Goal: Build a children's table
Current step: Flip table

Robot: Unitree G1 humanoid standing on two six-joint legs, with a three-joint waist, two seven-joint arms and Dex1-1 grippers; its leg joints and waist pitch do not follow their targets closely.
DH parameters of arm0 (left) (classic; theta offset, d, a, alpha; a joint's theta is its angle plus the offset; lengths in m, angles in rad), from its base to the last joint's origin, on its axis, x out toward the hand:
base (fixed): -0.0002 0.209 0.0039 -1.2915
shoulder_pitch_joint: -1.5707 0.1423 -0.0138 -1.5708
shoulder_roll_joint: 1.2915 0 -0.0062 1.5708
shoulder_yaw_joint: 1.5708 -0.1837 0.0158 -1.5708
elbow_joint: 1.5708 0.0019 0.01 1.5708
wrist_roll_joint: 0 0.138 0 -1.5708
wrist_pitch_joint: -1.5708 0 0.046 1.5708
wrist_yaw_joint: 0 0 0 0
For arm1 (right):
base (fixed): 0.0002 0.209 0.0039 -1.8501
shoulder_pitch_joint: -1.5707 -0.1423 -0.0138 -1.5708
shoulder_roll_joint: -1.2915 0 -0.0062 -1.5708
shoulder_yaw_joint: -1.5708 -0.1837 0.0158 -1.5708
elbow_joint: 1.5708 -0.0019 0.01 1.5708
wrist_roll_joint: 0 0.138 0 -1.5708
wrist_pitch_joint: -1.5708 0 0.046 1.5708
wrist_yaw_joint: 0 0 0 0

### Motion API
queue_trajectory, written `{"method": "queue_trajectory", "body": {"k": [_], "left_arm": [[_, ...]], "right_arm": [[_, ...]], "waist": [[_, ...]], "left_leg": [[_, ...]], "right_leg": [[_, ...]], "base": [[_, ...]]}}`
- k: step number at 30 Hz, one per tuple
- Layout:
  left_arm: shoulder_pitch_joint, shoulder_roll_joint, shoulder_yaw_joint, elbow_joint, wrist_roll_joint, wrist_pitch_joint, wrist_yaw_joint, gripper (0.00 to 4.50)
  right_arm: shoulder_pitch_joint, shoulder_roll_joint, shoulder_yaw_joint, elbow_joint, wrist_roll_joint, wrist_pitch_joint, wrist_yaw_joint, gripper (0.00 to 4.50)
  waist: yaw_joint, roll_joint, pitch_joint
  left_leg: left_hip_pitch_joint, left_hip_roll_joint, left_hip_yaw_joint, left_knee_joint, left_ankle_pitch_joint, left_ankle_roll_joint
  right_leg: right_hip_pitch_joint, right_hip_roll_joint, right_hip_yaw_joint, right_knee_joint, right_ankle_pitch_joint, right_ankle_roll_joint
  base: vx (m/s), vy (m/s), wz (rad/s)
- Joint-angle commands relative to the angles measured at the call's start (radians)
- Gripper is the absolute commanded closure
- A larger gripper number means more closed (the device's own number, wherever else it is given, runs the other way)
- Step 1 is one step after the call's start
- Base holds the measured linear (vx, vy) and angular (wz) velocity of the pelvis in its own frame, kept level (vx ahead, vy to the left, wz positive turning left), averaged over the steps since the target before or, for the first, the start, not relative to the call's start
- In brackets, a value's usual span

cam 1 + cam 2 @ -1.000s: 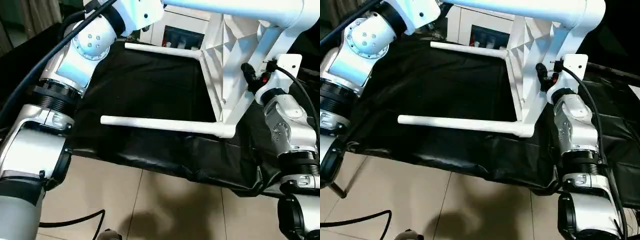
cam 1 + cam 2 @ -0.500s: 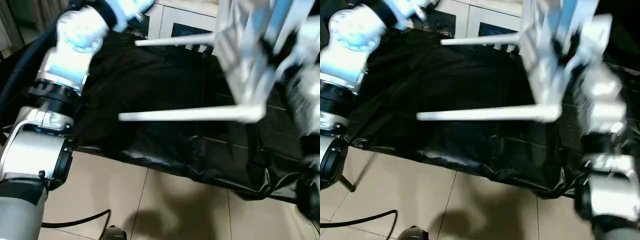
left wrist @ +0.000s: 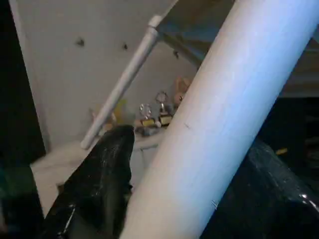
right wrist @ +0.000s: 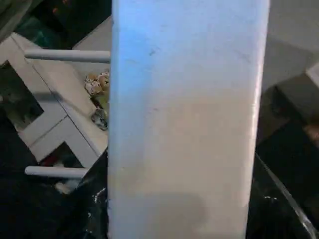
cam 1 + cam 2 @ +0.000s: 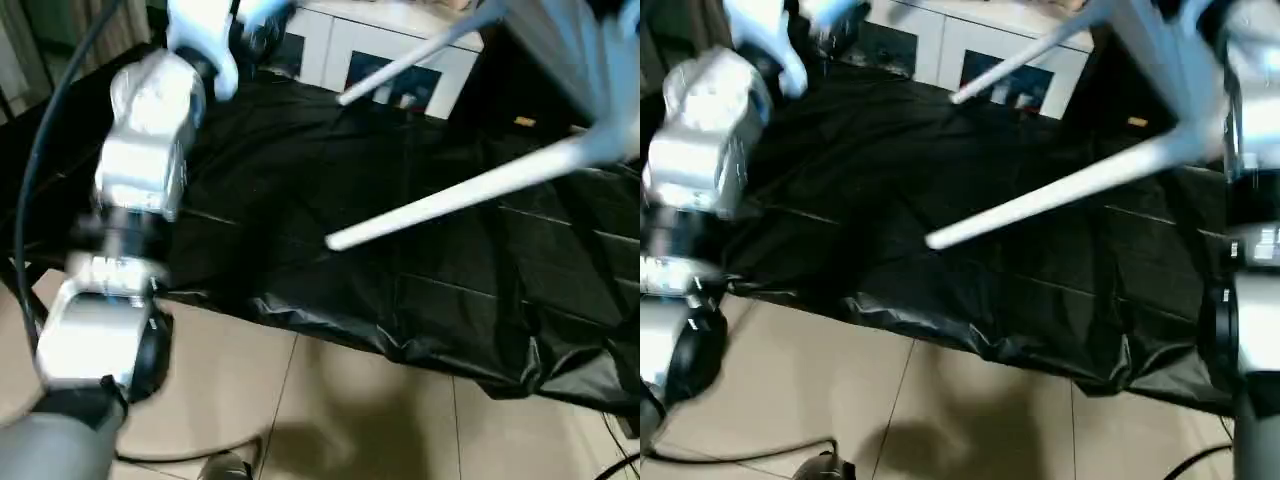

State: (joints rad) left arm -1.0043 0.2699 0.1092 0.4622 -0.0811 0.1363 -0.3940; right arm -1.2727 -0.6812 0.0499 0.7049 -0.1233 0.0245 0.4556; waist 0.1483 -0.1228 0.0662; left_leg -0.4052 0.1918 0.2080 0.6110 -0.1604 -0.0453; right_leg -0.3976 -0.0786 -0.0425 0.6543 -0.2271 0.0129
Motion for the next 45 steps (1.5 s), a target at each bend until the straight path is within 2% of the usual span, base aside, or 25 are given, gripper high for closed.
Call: {"method": "queue_trajectory", "body": {"k": [1,2,4,8,9,10,11,12,13,14,15,17,21,25,26,29,30,32,35,36,37,38,40,43,45], "left_arm": [[0.014,-0.078,0.036,-0.003,-0.112,0.073,0.057,1.7],[0.031,-0.086,0.043,-0.013,-0.116,0.087,0.07,1.7],[0.062,-0.095,0.051,-0.021,-0.12,0.091,0.088,1.71],[0.153,-0.101,0.051,-0.061,-0.084,0.08,0.106,1.73],[0.153,-0.101,0.051,-0.061,-0.084,0.08,0.106,1.78],[0.167,-0.101,0.049,-0.073,-0.076,0.082,0.107,1.92],[0.181,-0.102,0.047,-0.091,-0.073,0.091,0.109,1.92],[0.192,-0.104,0.048,-0.104,-0.073,0.102,0.112,1.98],[0.202,-0.103,0.043,-0.118,-0.069,0.105,0.114,2.12],[0.208,-0.103,0.04,-0.127,-0.067,0.107,0.115,2.19],[0.217,-0.102,0.032,-0.134,-0.063,0.103,0.112,2.19],[0.234,-0.089,0.012,-0.139,-0.043,0.084,0.1,2.38],[0.26,-0.072,-0.006,-0.151,-0.018,0.069,0.09,2.62],[0.28,-0.05,-0.027,-0.156,0.007,0.046,0.077,2.77],[0.293,-0.037,-0.04,-0.153,0.024,0.024,0.069,2.84],[0.306,-0.022,-0.057,-0.151,0.041,0.003,0.063,2.87],[0.312,-0.018,-0.062,-0.148,0.047,-0.007,0.061,2.88],[0.322,-0.013,-0.068,-0.144,0.052,-0.022,0.054,2.9],[0.331,-0.011,-0.073,-0.139,0.055,-0.034,0.046,2.91],[0.34,-0.008,-0.078,-0.132,0.058,-0.042,0.043,2.91],[0.34,-0.008,-0.078,-0.132,0.058,-0.042,0.043,2.91],[0.353,-0.005,-0.082,-0.123,0.062,-0.054,0.041,2.91],[0.363,0.0,-0.085,-0.116,0.067,-0.059,0.038,2.91],[0.367,0.002,-0.086,-0.111,0.068,-0.062,0.037,2.91],[0.372,0.007,-0.09,-0.103,0.071,-0.066,0.034,2.91]], "right_arm": [[-0.029,0.037,0.064,-0.012,0.007,-0.101,0.102,2.64],[-0.041,0.041,0.074,0.002,0.001,-0.109,0.12,2.3],[-0.058,0.05,0.086,0.021,-0.007,-0.124,0.133,1.96],[-0.112,0.077,0.101,0.081,-0.031,-0.18,0.145,1.76],[-0.112,0.077,0.101,0.081,-0.031,-0.18,0.145,1.62],[-0.12,0.079,0.105,0.093,-0.038,-0.19,0.148,1.48],[-0.129,0.083,0.108,0.108,-0.048,-0.203,0.15,1.48],[-0.137,0.086,0.111,0.12,-0.055,-0.212,0.15,1.45],[-0.145,0.089,0.113,0.133,-0.061,-0.222,0.151,1.25],[-0.15,0.092,0.114,0.141,-0.063,-0.229,0.151,1.12],[-0.159,0.096,0.113,0.156,-0.069,-0.244,0.149,1.12],[-0.171,0.101,0.115,0.175,-0.077,-0.272,0.145,0.93],[-0.183,0.101,0.126,0.197,-0.077,-0.321,0.161,0.57],[-0.176,0.103,0.123,0.189,-0.066,-0.357,0.186,0.21],[-0.157,0.105,0.117,0.164,-0.049,-0.376,0.21,0.05],[-0.128,0.109,0.107,0.127,-0.025,-0.398,0.242,0.0],[-0.094,0.113,0.099,0.087,0.001,-0.407,0.26,0.0],[-0.038,0.118,0.087,0.023,0.041,-0.421,0.282,0.0],[0.015,0.126,0.075,-0.031,0.072,-0.437,0.288,0.0],[0.063,0.137,0.062,-0.084,0.099,-0.447,0.283,0.0],[0.063,0.137,0.062,-0.084,0.099,-0.447,0.283,0.0],[0.143,0.159,0.045,-0.175,0.142,-0.442,0.271,0.0],[0.213,0.176,0.036,-0.254,0.174,-0.433,0.259,0.0],[0.262,0.189,0.033,-0.307,0.196,-0.414,0.254,0.0],[0.332,0.203,0.035,-0.368,0.217,-0.396,0.245,0.0]], "waist": [[-0.012,0.002,-0.073],[-0.012,0.002,-0.072],[-0.013,0.003,-0.074],[-0.025,-0.002,-0.075],[-0.026,0.003,-0.076],[-0.03,0.004,-0.075],[-0.031,0.008,-0.078],[-0.034,0.01,-0.08],[-0.035,0.007,-0.08],[-0.034,0.009,-0.084],[-0.036,0.005,-0.083],[-0.035,0.008,-0.083],[-0.041,0.002,-0.08],[-0.042,0.001,-0.078],[-0.042,-0.003,-0.079],[-0.041,-0.001,-0.079],[-0.041,-0.007,-0.08],[-0.04,-0.006,-0.081],[-0.042,-0.008,-0.081],[-0.042,-0.007,-0.08],[-0.039,-0.006,-0.079],[-0.041,-0.008,-0.078],[-0.04,-0.006,-0.078],[-0.043,-0.003,-0.081],[-0.043,-0.002,-0.077]], "left_leg": [[0.039,0.039,-0.019,-0.055,-0.152,-0.029],[0.037,0.038,-0.02,-0.056,-0.154,-0.026],[0.037,0.04,-0.022,-0.056,-0.149,-0.026],[0.029,0.039,-0.025,-0.055,-0.17,-0.015],[0.033,0.041,-0.024,-0.055,-0.174,-0.013],[0.032,0.041,-0.026,-0.056,-0.169,-0.013],[0.039,0.045,-0.026,-0.055,-0.16,-0.016],[0.04,0.047,-0.026,-0.055,-0.148,-0.021],[0.039,0.045,-0.026,-0.054,-0.135,-0.021],[0.039,0.046,-0.028,-0.05,-0.103,-0.018],[0.034,0.044,-0.027,-0.049,-0.078,-0.011],[0.036,0.044,-0.027,-0.047,-0.075,-0.011],[0.033,0.044,-0.027,-0.048,-0.077,-0.014],[0.032,0.043,-0.025,-0.046,-0.092,-0.007],[0.032,0.043,-0.025,-0.045,-0.088,-0.004],[0.031,0.045,-0.026,-0.045,-0.069,0.008],[0.032,0.045,-0.025,-0.044,-0.057,0.015],[0.034,0.047,-0.026,-0.045,-0.054,0.017],[0.036,0.047,-0.025,-0.047,-0.064,0.005],[0.037,0.047,-0.025,-0.048,-0.079,0.002],[0.039,0.047,-0.024,-0.049,-0.087,0.001],[0.037,0.047,-0.026,-0.052,-0.098,-0.005],[0.041,0.05,-0.028,-0.056,-0.127,-0.015],[0.041,0.047,-0.029,-0.057,-0.138,-0.032],[0.042,0.048,-0.029,-0.061,-0.171,-0.046]], "right_leg": [[0.039,-0.057,0.037,-0.062,0.01,-0.216],[0.04,-0.057,0.036,-0.065,0.006,-0.212],[0.04,-0.057,0.036,-0.061,0.018,-0.211],[0.042,-0.058,0.035,-0.062,0.007,-0.195],[0.037,-0.058,0.036,-0.064,-0.004,-0.193],[0.038,-0.058,0.036,-0.063,0.002,-0.196],[0.033,-0.056,0.035,-0.06,0.028,-0.206],[0.031,-0.052,0.033,-0.055,0.069,-0.219],[0.032,-0.049,0.032,-0.054,0.09,-0.222],[0.034,-0.05,0.031,-0.046,0.146,-0.232],[0.034,-0.047,0.03,-0.044,0.182,-0.235],[0.034,-0.047,0.029,-0.042,0.195,-0.237],[0.037,-0.049,0.029,-0.044,0.191,-0.231],[0.037,-0.053,0.032,-0.047,0.168,-0.223],[0.038,-0.053,0.031,-0.046,0.167,-0.223],[0.038,-0.054,0.032,-0.043,0.189,-0.222],[0.039,-0.052,0.031,-0.043,0.195,-0.224],[0.039,-0.055,0.032,-0.043,0.2,-0.22],[0.038,-0.053,0.03,-0.045,0.18,-0.223],[0.036,-0.054,0.031,-0.047,0.159,-0.222],[0.036,-0.056,0.032,-0.05,0.151,-0.217],[0.037,-0.055,0.031,-0.051,0.136,-0.21],[0.034,-0.059,0.031,-0.055,0.104,-0.197],[0.034,-0.054,0.03,-0.056,0.081,-0.193],[0.029,-0.056,0.031,-0.059,0.054,-0.177]], "base": [[0.0,0.0,0.0],[0.0,0.0,0.0],[0.0,0.0,0.0],[0.0,0.0,0.0],[0.0,0.0,0.0],[0.0,0.0,0.0],[0.0,0.0,0.0],[0.0,0.0,0.0],[0.0,0.0,0.0],[0.0,0.0,0.0],[0.0,0.0,0.0],[0.0,0.0,0.0],[0.0,0.0,0.0],[0.0,0.0,0.0],[0.0,0.0,0.0],[0.0,0.0,0.0],[0.0,0.0,0.0],[0.0,0.0,0.0],[0.0,0.0,0.0],[0.0,0.0,0.0],[0.0,0.0,0.0],[0.0,0.0,0.0],[0.0,0.0,0.0],[0.0,0.0,0.0],[0.0,0.0,0.0]]}}
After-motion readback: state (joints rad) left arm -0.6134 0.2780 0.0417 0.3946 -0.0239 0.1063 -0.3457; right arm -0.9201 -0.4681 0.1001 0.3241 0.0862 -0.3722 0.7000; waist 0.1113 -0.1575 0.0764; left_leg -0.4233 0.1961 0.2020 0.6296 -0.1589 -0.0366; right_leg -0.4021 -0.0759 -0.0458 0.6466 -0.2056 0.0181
